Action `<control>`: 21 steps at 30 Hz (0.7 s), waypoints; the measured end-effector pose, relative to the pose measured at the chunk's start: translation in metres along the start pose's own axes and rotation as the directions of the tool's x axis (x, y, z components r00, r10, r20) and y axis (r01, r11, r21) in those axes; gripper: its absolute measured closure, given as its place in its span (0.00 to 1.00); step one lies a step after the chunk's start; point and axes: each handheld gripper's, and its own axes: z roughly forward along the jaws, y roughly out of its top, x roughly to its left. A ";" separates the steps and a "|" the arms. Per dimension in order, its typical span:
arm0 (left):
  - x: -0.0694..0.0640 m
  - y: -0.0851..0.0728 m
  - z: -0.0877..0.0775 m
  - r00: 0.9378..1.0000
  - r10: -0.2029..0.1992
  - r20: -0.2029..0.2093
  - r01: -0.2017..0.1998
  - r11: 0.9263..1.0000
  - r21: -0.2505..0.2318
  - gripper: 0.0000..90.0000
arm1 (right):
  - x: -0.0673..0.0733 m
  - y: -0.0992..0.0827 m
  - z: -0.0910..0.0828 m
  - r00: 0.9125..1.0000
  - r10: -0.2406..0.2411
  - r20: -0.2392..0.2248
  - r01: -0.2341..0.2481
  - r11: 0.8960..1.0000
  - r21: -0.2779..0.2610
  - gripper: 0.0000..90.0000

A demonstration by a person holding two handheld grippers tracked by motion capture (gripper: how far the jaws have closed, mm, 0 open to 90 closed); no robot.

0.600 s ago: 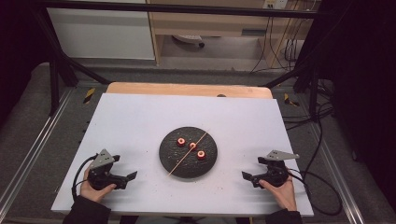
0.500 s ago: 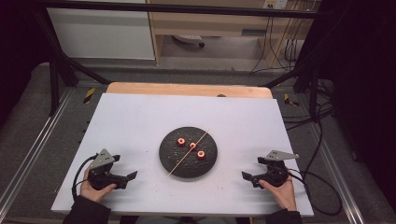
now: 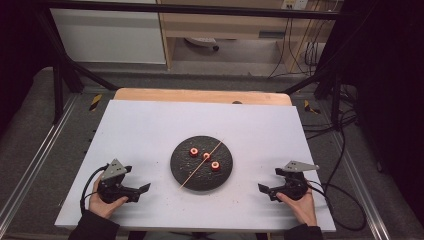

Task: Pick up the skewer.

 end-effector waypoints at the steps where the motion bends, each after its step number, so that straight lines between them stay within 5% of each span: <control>1: -0.002 0.001 0.001 1.000 0.008 0.001 -0.008 1.000 0.005 0.03 | 0.000 0.000 0.000 1.000 0.002 -0.001 -0.002 1.000 0.001 0.01; 8: -0.013 0.010 0.000 0.999 0.031 0.011 -0.031 1.000 -0.001 0.05 | 0.000 0.000 0.000 1.000 0.009 0.001 -0.009 1.000 -0.003 0.01; 21: -0.025 0.032 0.008 0.999 0.033 0.006 -0.033 0.998 0.058 0.04 | 0.000 0.001 0.000 1.000 0.003 0.006 -0.003 1.000 -0.002 0.01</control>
